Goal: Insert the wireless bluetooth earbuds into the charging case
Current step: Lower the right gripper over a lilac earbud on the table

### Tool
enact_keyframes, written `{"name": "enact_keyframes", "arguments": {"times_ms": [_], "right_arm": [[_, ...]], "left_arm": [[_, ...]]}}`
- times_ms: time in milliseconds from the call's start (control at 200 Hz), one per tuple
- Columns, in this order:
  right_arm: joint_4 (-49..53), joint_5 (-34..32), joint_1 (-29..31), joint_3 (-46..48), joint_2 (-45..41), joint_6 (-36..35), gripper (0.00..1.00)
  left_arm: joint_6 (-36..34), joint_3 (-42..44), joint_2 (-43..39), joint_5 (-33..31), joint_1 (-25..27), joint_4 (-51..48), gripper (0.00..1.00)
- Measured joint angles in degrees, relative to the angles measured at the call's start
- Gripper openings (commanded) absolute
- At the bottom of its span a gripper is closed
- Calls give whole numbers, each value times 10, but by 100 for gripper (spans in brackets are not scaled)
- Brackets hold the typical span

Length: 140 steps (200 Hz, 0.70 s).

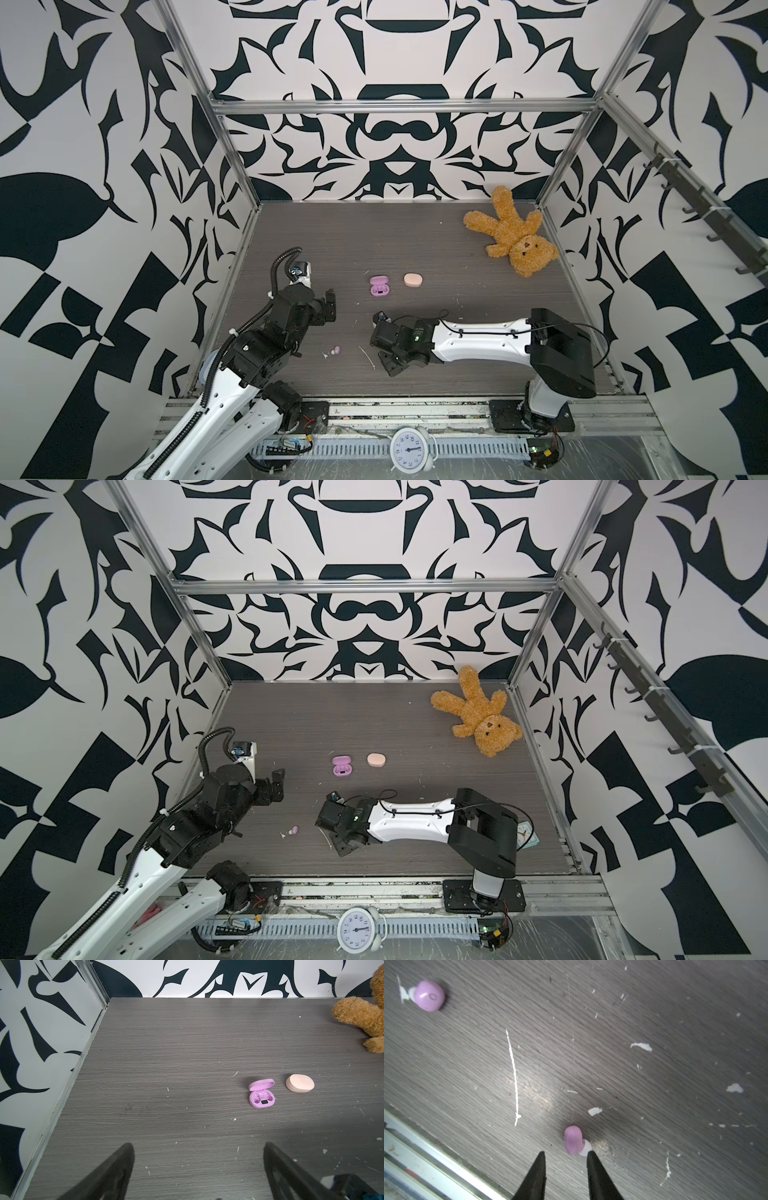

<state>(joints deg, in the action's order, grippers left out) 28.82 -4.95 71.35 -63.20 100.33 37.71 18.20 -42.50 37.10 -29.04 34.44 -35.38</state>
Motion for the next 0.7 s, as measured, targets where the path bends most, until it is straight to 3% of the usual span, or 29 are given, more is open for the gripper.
{"name": "enact_keyframes", "arguments": {"times_ms": [700], "right_arm": [[26, -16, 5, -32, 33, -18, 30]], "left_arm": [[0, 0, 0, 4, 0, 0, 99]]}}
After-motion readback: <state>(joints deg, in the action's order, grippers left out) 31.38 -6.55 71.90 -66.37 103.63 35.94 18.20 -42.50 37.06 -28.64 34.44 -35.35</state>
